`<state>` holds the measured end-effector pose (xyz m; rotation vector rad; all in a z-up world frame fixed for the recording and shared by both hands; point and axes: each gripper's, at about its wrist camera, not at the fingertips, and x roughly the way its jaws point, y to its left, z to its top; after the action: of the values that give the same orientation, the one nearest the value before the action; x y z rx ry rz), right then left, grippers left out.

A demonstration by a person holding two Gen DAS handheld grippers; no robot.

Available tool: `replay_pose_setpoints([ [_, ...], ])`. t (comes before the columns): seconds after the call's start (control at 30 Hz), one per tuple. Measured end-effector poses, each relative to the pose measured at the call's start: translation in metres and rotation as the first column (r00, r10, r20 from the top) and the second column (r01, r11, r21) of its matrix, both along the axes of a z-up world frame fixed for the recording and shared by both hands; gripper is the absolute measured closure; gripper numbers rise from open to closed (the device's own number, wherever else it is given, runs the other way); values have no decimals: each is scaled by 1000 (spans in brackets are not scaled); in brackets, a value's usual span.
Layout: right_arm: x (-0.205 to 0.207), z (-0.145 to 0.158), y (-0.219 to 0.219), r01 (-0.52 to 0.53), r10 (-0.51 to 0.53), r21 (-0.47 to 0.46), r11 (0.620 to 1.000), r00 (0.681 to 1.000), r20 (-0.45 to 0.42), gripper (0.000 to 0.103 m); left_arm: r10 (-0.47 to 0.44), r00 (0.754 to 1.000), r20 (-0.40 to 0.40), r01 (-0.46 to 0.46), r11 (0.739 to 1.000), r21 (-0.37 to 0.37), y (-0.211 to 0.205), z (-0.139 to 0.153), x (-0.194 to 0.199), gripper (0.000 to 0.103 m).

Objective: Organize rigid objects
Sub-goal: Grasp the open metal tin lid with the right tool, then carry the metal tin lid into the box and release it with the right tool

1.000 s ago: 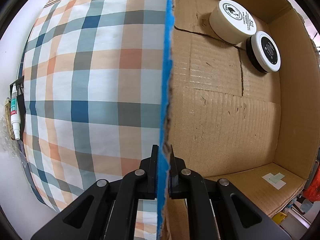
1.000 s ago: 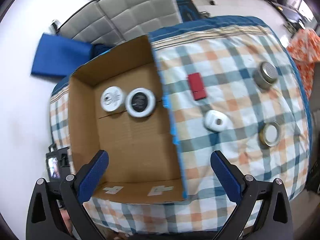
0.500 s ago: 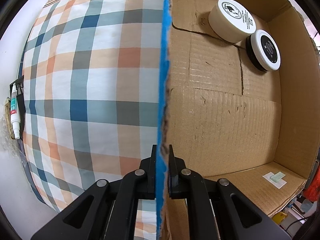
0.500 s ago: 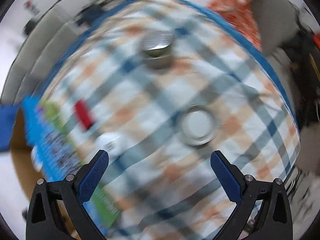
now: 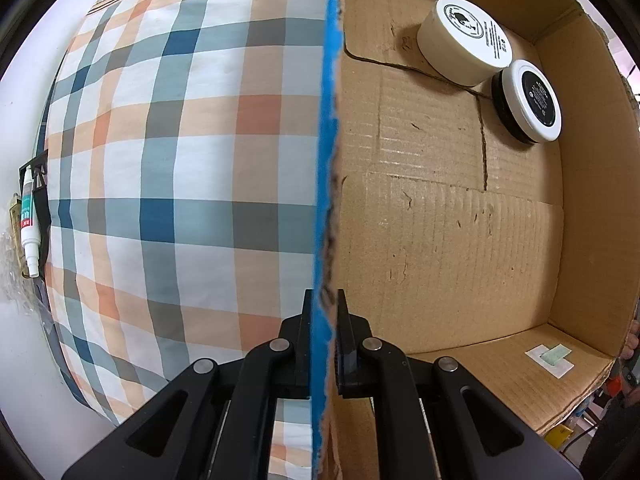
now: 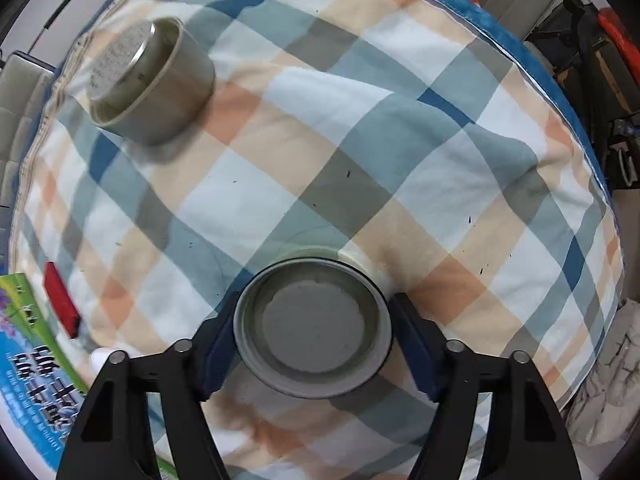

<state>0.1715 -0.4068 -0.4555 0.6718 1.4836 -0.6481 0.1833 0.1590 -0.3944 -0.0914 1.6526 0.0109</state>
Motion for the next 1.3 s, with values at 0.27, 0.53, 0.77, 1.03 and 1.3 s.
replay_pose_setpoints([
  [0.27, 5, 1, 22, -107, 106, -10, 994, 994, -28, 35, 2, 1000, 2, -2, 1000, -6, 4, 0, -3, 99],
  [0.53, -4, 9, 70, -214, 215, 32, 976, 977, -19, 35, -4, 1000, 0, 4, 1000, -6, 5, -1, -3, 99],
  [0.77, -2, 42, 113, -303, 302, 25, 953, 953, 41, 35, -11, 1000, 0, 11, 1000, -6, 3, 0, -2, 99],
  [1.03, 22, 106, 153, -422, 415, 18, 906, 897, 150, 35, -12, 1000, -1, 12, 1000, -9, 3, 0, -1, 99],
  [1.3, 22, 166, 199, -548, 518, 56, 834, 814, 262, 35, -20, 1000, 2, 20, 1000, -10, 2, 1, -2, 99],
])
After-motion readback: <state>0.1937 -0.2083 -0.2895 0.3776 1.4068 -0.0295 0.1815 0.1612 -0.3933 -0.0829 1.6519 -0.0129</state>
